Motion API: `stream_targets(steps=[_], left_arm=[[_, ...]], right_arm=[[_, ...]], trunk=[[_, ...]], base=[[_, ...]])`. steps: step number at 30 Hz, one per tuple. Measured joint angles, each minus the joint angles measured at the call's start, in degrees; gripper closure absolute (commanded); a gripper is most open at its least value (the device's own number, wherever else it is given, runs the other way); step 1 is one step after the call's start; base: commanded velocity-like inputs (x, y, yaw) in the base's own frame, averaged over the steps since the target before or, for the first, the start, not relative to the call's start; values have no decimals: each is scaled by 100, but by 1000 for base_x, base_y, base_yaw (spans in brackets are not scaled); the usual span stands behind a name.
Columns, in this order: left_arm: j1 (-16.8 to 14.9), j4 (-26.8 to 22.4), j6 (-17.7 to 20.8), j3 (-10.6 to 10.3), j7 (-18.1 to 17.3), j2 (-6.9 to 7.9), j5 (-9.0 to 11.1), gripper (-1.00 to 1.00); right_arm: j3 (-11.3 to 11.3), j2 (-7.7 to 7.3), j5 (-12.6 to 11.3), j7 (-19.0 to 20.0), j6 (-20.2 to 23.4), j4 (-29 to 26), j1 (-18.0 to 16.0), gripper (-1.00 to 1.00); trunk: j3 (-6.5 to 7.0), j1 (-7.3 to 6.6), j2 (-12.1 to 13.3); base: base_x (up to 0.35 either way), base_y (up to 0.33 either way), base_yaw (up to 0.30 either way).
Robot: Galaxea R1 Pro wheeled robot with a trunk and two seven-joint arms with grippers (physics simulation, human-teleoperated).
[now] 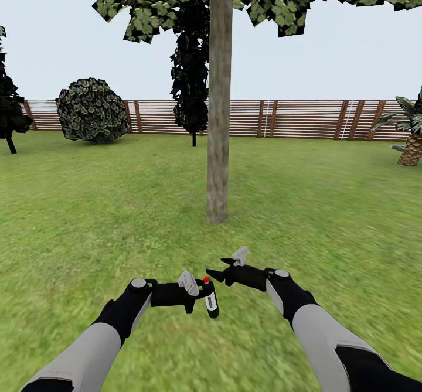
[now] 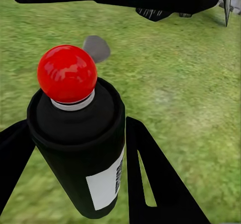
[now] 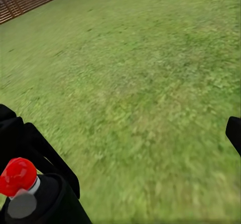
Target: In the garden, pick up the pesticide atomizer on the floor and spray pesticide onto both trees until each tree trunk is fully covered.
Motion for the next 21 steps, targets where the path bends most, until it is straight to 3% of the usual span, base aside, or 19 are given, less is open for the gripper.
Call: stream_targets(steps=[5,7,10,15,19,20,21], left_arm=[[0,1,0,0,4,0,0,100],[0,1,0,0,5,0,0,100],[0,5,0,0,6,0,0,100],[0,1,0,0,6,0,0,100],[0,-1,0,0,6,0,0,100],[-1,1,-1,14,7,5,0,100],[-1,0,-1,12,7,6,0,100]], right_arm=[[13,0,0,5,0,0,0,-100],[99,0,0,6,0,0,0,-100],[420,0,0,0,0,0,0,-100],[578,0,0,-2,0,-3,0,-100],[577,-6,-7,-2,-3,-10,0,-100],[-681,-161,-143,-272,-204,-61,-3,-100],[-1013,-952,-140,-282,-211,-61,-2,-100]], trunk=[[0,0,0],[0,0,0],[0,0,0],[0,0,0],[0,0,0],[0,0,0],[0,0,0]], base=[[0,0,0],[0,0,0],[0,0,0],[0,0,0],[0,0,0],[0,0,0],[0,0,0]])
